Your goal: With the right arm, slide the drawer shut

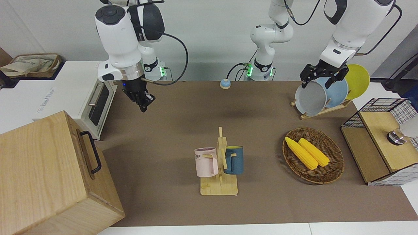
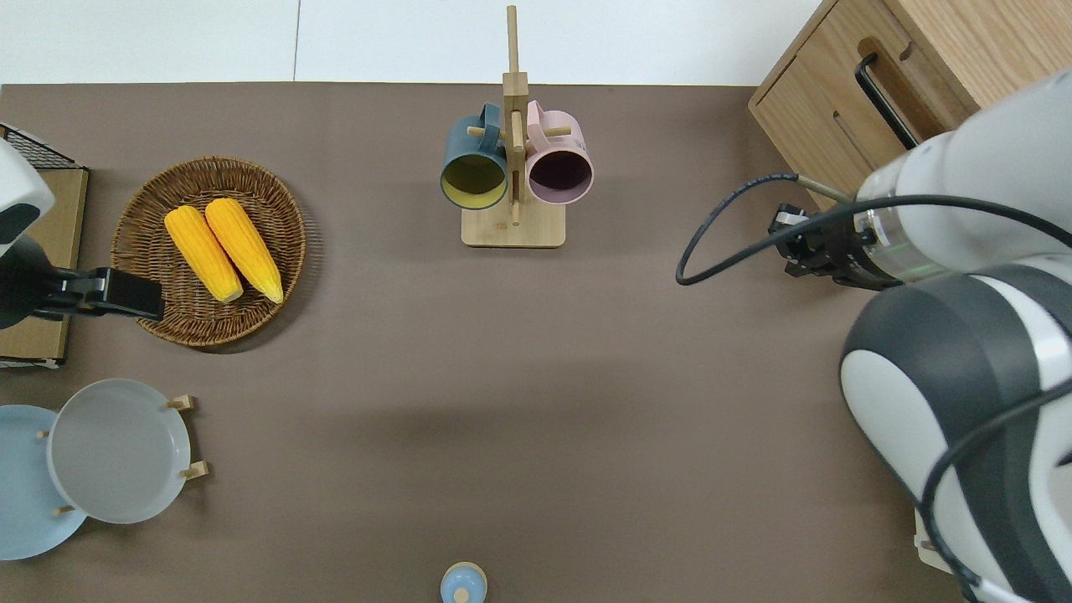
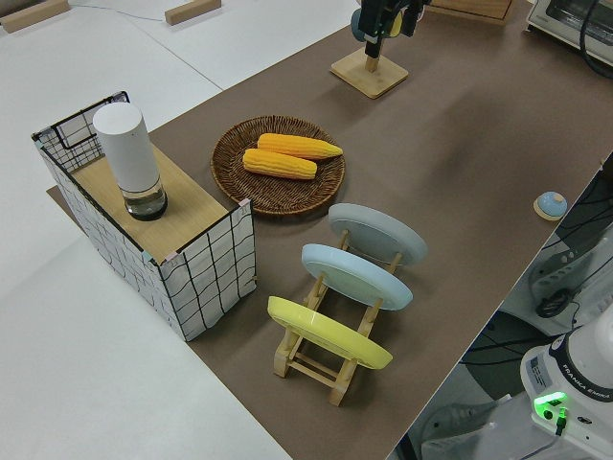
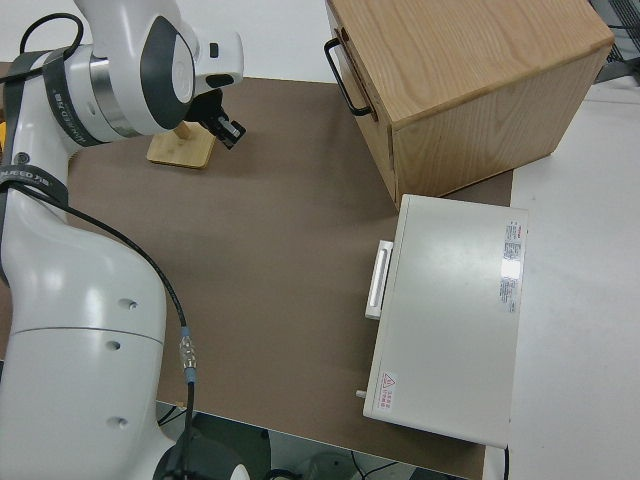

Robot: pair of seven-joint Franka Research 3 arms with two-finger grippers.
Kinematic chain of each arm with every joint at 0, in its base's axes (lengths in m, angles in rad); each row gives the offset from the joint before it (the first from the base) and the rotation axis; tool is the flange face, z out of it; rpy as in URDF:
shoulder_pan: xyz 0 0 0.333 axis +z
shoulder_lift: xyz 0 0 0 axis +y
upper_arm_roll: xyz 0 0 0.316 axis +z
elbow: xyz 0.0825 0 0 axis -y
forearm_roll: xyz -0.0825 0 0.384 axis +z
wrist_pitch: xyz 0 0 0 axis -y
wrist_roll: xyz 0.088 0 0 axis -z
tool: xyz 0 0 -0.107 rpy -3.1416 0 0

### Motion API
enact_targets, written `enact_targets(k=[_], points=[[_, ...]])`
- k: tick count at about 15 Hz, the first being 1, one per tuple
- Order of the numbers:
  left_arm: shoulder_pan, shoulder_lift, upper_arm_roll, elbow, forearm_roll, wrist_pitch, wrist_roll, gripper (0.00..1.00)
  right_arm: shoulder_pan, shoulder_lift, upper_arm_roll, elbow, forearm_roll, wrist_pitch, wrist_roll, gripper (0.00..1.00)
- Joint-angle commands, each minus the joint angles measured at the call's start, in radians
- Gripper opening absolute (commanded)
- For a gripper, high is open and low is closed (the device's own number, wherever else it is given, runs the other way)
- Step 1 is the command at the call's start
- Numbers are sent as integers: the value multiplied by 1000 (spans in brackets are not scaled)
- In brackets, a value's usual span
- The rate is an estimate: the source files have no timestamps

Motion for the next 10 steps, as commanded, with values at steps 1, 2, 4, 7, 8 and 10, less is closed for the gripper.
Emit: enact_targets(k=[1, 2, 4, 7, 8, 10], points=[[4, 11, -6, 26, 17, -20, 10, 993, 117, -82, -173, -48, 85, -65, -179, 0], [4, 11, -6, 26, 17, -20, 10, 993, 139, -90, -205, -48, 93, -78, -226, 0], [4, 11, -6, 26, 17, -20, 10, 993, 130, -102, -221, -48, 99, -98, -330, 0], [4, 11, -6, 26, 17, -20, 10, 993, 99, -101, -229, -44, 78, -96, -496, 39], [4, 11, -6, 26, 17, -20, 10, 993, 84, -101, -229, -42, 64, -96, -521, 155], [4, 11, -6, 26, 17, -20, 10, 993, 78, -101, -227, -39, 4, -98, -590, 483]])
